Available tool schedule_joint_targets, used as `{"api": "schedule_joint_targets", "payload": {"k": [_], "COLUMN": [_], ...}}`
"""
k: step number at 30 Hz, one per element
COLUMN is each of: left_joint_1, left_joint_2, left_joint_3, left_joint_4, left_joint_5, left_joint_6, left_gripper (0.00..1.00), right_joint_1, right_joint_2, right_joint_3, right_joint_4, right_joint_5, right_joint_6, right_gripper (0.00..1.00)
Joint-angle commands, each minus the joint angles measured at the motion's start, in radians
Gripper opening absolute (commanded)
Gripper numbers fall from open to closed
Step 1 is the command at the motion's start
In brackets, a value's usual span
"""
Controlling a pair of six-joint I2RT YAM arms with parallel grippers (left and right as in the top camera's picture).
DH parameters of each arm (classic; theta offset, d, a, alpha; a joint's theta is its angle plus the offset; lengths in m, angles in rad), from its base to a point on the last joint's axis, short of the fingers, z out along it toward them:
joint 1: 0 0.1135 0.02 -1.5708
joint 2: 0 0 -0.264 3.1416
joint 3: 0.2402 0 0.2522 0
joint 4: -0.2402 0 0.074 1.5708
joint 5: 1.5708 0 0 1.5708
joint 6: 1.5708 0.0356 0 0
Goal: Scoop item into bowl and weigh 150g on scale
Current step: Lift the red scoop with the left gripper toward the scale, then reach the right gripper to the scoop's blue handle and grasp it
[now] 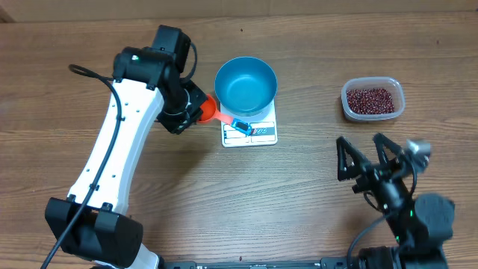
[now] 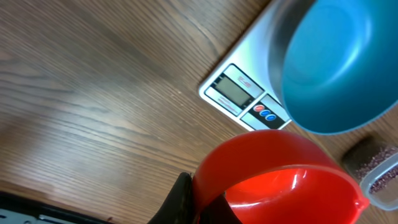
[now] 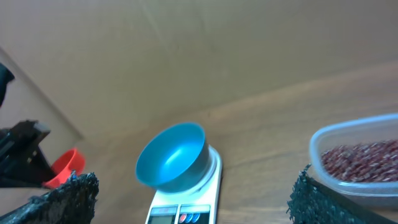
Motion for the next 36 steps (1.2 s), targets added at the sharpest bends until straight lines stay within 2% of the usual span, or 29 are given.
{"api": "schedule_joint_targets", "payload": {"k": [1, 7, 12, 15, 20, 25, 31, 36], "left_joint_1": [-0.035, -0.066, -0.066, -0.068, -0.077, -0.114, -0.182, -0.213], "left_joint_2": [-0.010, -0.010, -0.010, -0.009, -0.009, -0.009, -0.009, -0.009], "left_joint_3": [0.021, 0.021, 0.021, 0.021, 0.021, 0.021, 0.021, 0.021], "left_joint_4": [0.016, 0.069, 0.101, 0.102, 0.122, 0.169, 0.251, 0.254], "left_joint_5": [-0.013, 0.028, 0.102, 0.101, 0.101, 0.103, 0.100, 0.092], "left_joint_6": [-0.056, -0.097, -0.124, -0.179, -0.279, -0.288, -0.349, -0.404], "left_gripper": [0.04, 0.04, 0.04, 0.04, 0.04, 0.04, 0.04, 0.04], "right_joint_1": [0.004, 0.004, 0.004, 0.004, 0.004, 0.005, 0.005, 0.005], "right_joint_2": [0.123, 0.315, 0.431, 0.479, 0.544, 0.592, 0.621, 0.621], "right_joint_3": [0.072, 0.105, 0.105, 0.105, 0.105, 0.105, 0.105, 0.105], "right_joint_4": [0.003, 0.093, 0.232, 0.315, 0.389, 0.426, 0.435, 0.435], "right_joint_5": [-0.113, -0.317, -0.468, -0.484, -0.486, -0.500, -0.541, -0.566], "right_joint_6": [0.008, 0.011, 0.092, 0.212, 0.576, 0.744, 0.767, 0.761], "right_gripper": [1.00, 1.00, 1.00, 1.00, 1.00, 1.00, 1.00, 1.00]}}
